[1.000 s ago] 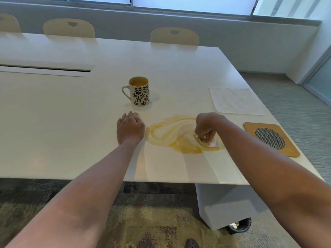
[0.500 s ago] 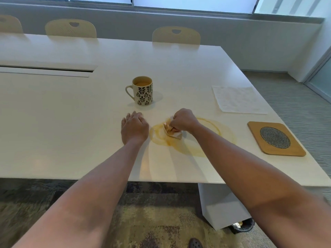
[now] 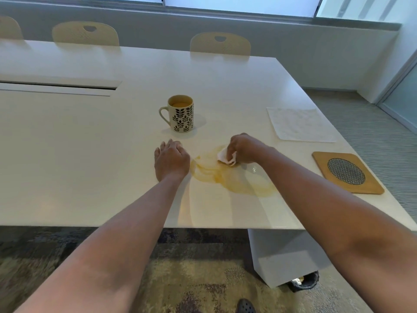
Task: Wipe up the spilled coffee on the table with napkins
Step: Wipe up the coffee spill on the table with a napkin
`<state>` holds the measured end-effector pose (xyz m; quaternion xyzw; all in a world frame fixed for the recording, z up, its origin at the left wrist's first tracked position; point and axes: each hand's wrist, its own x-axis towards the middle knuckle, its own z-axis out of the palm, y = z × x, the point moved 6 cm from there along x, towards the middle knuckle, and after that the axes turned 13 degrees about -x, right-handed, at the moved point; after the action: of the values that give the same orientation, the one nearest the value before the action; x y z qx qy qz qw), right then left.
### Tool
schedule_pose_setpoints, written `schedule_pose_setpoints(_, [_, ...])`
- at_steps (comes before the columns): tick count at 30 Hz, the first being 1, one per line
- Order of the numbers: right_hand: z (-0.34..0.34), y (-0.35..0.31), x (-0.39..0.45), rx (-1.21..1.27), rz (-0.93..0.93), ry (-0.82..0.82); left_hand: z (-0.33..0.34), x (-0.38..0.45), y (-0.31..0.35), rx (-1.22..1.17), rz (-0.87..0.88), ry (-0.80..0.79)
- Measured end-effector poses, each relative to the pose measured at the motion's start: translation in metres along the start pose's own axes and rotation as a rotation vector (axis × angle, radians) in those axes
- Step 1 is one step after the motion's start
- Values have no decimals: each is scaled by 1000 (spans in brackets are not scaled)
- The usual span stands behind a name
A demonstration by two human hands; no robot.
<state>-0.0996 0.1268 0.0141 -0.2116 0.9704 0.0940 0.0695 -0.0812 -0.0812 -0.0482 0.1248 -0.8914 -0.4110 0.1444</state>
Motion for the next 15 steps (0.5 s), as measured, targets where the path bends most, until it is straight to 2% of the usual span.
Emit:
schedule_pose_setpoints(5, [2,45,-27,-221,278,-168,0,-1,0,5,2,-1])
schedule_pose_setpoints(8, [6,47,-45,-250,332,-421,-1,-1,1,2,3,-4])
schedule_pose_setpoints(12, [15,33,-54,-151,315,-679,-2,-2,1,-9,0,-7])
schedule_pose_setpoints(15, [21,14,-54,70,310,-767,-2,-2,1,-12,-2,-9])
